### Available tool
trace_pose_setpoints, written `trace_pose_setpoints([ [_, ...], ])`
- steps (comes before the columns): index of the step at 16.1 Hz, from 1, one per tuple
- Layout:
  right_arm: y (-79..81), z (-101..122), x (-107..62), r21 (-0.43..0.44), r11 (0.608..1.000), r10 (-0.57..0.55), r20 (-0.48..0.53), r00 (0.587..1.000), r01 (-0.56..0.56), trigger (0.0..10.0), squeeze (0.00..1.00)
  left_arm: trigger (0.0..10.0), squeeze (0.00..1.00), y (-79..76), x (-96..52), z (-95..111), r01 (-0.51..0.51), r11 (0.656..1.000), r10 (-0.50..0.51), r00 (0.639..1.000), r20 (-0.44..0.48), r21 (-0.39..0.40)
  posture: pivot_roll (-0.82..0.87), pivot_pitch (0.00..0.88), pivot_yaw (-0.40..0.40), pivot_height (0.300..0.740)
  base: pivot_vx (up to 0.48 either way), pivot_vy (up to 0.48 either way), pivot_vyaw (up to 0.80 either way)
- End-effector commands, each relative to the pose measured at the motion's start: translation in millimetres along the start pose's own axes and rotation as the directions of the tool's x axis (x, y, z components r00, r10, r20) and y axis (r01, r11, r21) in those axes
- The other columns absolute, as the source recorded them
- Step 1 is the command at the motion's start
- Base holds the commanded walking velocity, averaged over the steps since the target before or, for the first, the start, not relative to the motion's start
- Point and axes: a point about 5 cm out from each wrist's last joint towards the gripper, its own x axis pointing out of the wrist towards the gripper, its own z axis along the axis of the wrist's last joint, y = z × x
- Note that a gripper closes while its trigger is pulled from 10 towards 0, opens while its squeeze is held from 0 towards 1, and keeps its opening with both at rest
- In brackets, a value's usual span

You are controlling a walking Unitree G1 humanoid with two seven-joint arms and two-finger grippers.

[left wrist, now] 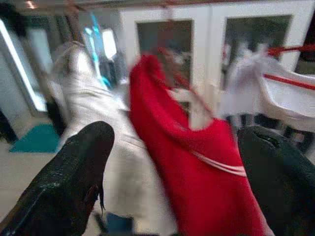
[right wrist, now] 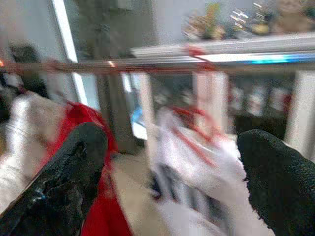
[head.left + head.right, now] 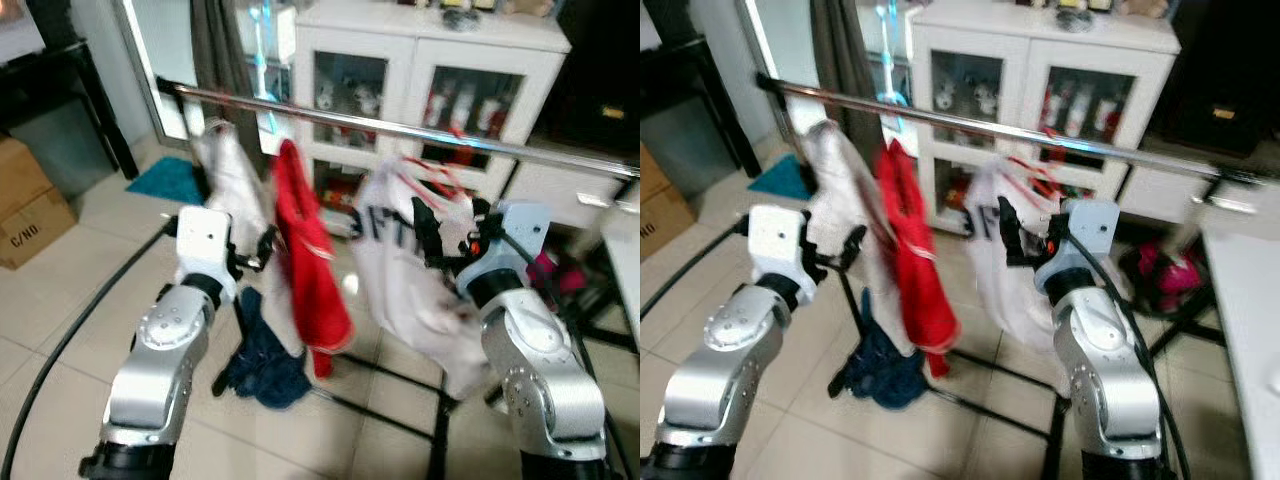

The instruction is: Hang hanger

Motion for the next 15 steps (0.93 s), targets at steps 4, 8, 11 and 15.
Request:
trace_pose_setpoints([
  [4,0.1,11.0,3.8,-0.024,0.999,-0.024,0.065,0.998,0.026,10.0,1.00,10.0,1.00,-6.0,0.9,5.7,0.025,0.999,-0.026,0.999,0.021,0.020,-0.09,0.000,0.024,0.740,0.000,0.000,0.00],
  [8,6.9,7.1,3.0,-0.012,1.000,0.006,0.044,0.999,-0.005,10.0,1.00,10.0,1.00,-6.3,0.0,6.1,0.022,1.000,-0.022,1.000,0.021,0.022,-0.09,0.000,0.022,0.740,0.000,0.000,0.00],
  [11,6.5,4.2,3.5,-0.013,1.000,0.000,0.022,1.000,0.000,10.0,1.00,10.0,1.00,-1.7,1.6,10.3,0.009,1.000,-0.010,0.999,0.043,0.020,-0.09,0.000,0.028,0.740,0.000,0.000,0.00],
  [15,6.1,2.1,3.2,-0.009,1.000,-0.015,0.012,1.000,0.015,10.0,1.00,10.0,1.00,-2.0,1.2,11.0,0.024,1.000,-0.025,0.998,0.049,0.018,-0.09,0.000,0.032,0.740,0.141,0.000,-0.71],
])
